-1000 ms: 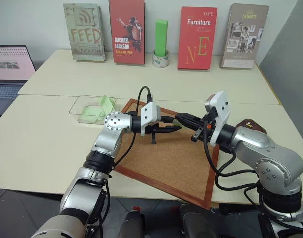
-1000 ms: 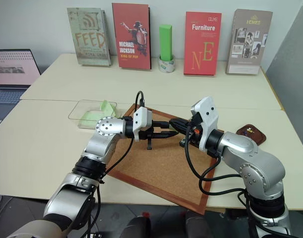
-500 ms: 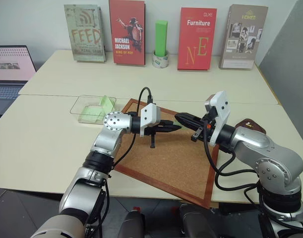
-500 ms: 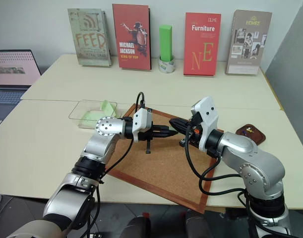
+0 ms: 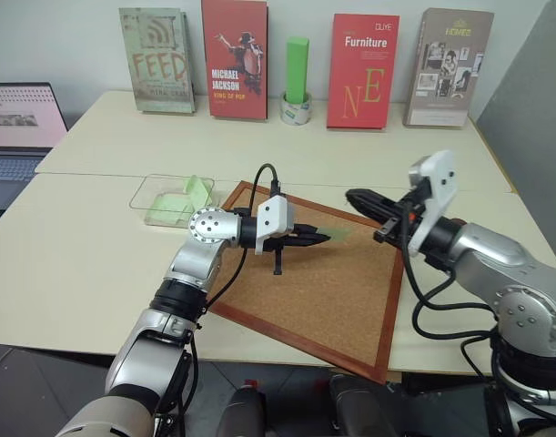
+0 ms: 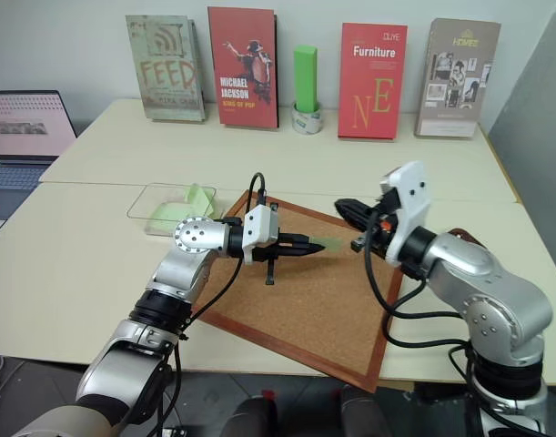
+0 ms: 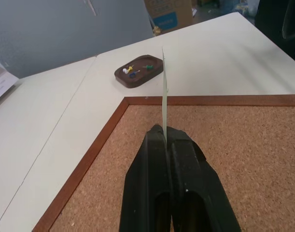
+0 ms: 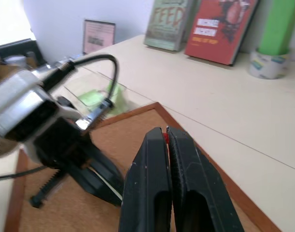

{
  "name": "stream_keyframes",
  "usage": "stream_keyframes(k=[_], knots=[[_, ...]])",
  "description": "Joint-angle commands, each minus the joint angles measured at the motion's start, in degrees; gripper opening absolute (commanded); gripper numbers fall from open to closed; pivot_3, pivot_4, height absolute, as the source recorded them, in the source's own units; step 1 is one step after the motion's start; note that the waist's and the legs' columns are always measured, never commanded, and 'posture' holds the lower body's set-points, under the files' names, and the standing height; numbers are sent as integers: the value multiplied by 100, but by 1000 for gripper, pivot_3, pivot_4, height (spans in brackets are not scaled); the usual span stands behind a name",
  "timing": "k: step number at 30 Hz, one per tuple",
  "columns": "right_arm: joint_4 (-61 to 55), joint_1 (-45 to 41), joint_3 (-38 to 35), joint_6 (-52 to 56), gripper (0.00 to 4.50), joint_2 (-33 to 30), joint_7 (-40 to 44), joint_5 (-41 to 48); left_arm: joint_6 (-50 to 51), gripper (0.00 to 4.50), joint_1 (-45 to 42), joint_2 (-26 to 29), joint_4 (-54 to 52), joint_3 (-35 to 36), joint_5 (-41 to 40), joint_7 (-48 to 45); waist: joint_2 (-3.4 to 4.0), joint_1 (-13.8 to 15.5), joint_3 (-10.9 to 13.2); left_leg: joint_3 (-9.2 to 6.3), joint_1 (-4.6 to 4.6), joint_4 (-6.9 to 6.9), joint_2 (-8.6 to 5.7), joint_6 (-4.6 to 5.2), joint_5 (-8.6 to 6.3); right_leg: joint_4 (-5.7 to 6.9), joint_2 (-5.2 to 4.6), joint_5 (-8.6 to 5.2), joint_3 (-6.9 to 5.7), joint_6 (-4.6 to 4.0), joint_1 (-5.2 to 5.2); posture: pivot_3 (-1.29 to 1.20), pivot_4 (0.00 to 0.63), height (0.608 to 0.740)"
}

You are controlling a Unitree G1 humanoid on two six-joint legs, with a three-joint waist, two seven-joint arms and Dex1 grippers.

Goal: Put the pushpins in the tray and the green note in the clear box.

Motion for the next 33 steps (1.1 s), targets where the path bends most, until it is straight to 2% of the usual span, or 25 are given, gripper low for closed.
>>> stream_keyframes(k=[1,6,9,17,24,26,27,31,33], knots=[[365,584,-581,-676,0,-696,-167,-1020,317,19,130,112,-386,25,6,175,-2,9,1,0,1,0,-3,0,0,0,-2,0,0,1,1,0,150,740],[1416,1281,-363,-1541,0,-1350,-261,-2293,600,19,267,219,-676,-68,68,236,-2,2,1,3,5,2,-4,0,0,4,-2,0,4,1,1,0,150,740],[2119,1528,35,-2263,0,-1624,-118,-2985,617,19,273,201,-755,-43,141,405,-2,-30,1,4,10,2,-3,0,0,7,0,0,6,1,2,0,150,740],[3537,1129,463,-3200,0,-1363,-62,-3607,737,19,304,184,-895,-77,239,728,-2,-39,1,10,11,9,-3,1,0,8,0,2,14,4,3,0,150,740],[3936,888,456,-3148,1333,-1145,194,-3584,819,0,288,197,-949,-52,213,928,-2,-18,1,9,9,7,-4,0,0,6,0,2,13,3,5,0,150,740],[3983,796,421,-3125,1774,-1116,178,-3618,830,0,278,205,-933,-56,213,956,-2,-18,1,9,9,8,-4,1,0,6,0,2,13,3,5,0,150,740],[3993,763,406,-3111,2136,-1105,168,-3630,833,0,273,208,-924,-58,210,965,-2,-19,1,9,10,9,-4,1,0,7,0,2,12,3,5,0,150,740],[3990,705,361,-3057,2882,-1082,188,-3632,814,0,249,211,-879,-54,214,989,-2,-19,1,9,11,9,-4,1,0,9,0,2,12,4,6,0,150,740],[3922,687,316,-2985,3464,-1045,204,-3566,810,0,233,212,-853,-44,213,997,-2,-20,1,9,11,9,-4,1,0,9,0,2,12,3,6,0,150,740]])
